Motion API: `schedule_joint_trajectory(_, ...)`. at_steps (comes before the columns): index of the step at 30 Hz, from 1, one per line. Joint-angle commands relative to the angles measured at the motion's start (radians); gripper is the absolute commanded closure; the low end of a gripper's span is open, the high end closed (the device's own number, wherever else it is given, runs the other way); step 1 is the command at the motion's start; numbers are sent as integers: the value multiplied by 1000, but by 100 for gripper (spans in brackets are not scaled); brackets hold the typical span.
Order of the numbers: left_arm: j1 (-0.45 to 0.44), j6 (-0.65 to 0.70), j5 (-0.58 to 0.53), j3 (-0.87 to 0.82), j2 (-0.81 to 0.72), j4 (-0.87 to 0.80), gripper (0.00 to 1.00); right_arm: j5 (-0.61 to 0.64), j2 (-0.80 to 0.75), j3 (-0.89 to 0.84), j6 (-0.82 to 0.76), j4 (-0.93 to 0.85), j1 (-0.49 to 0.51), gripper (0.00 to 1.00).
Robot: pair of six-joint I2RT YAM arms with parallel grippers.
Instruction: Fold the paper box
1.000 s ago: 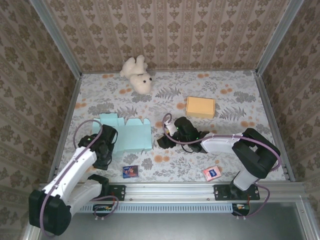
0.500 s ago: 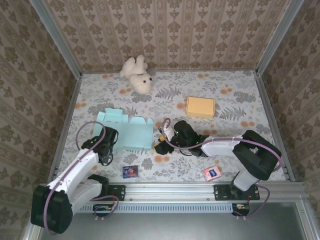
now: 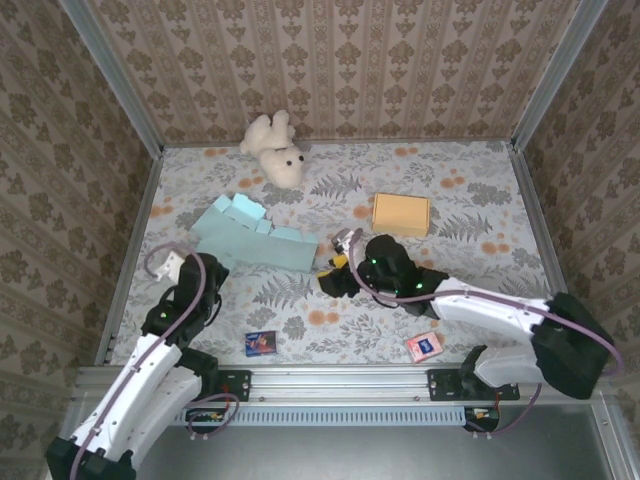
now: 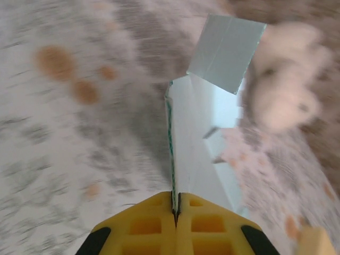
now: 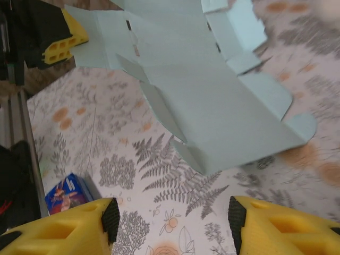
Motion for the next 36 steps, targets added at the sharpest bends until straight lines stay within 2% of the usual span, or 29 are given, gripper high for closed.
schedule_joint_trajectory(1, -71, 312, 105, 82, 26, 218, 100, 155, -146, 38, 19, -150, 6, 40)
schedule_joint_trajectory(4, -125, 479, 283, 88, 63, 387, 100, 231, -271, 35, 36, -208, 3, 38)
schedule_joint_trajectory(6, -170, 554, 346, 93, 77, 448, 100, 271, -330, 37, 50, -245, 0, 38)
schedule_joint_trajectory(13, -292, 839, 408, 149, 144, 446, 100, 402, -433, 73, 60, -342, -13, 37)
schedule_joint_trajectory(15, -305, 897, 402, 125, 171, 491, 100, 398, -427, 101, -31, -348, -20, 36)
schedule_joint_trajectory(17, -306, 938, 406, 95, 191, 552, 100, 368, -404, 147, -181, -374, -23, 30)
schedule_joint_trajectory(21, -308, 1010, 434, 50, 179, 645, 100, 345, -343, 271, -473, -482, -29, 30)
schedule_joint_trajectory(25, -308, 1086, 497, 19, 143, 682, 100, 241, -288, 348, -863, -548, -57, 52)
schedule_joint_trajectory(26, -308, 1104, 511, 12, 132, 683, 100, 213, -272, 364, -942, -563, -74, 54)
schedule_joint_trajectory(28, -309, 1129, 527, -9, 112, 689, 100, 153, -231, 422, -1019, -615, -122, 57)
schedule_joint_trajectory(31, -310, 1149, 501, -28, 81, 676, 100, 53, -151, 550, -1114, -777, -198, 57)
schedule_joint_trajectory(36, -312, 1145, 460, -50, 54, 672, 100, 48, -62, 667, -1278, -964, -266, 55)
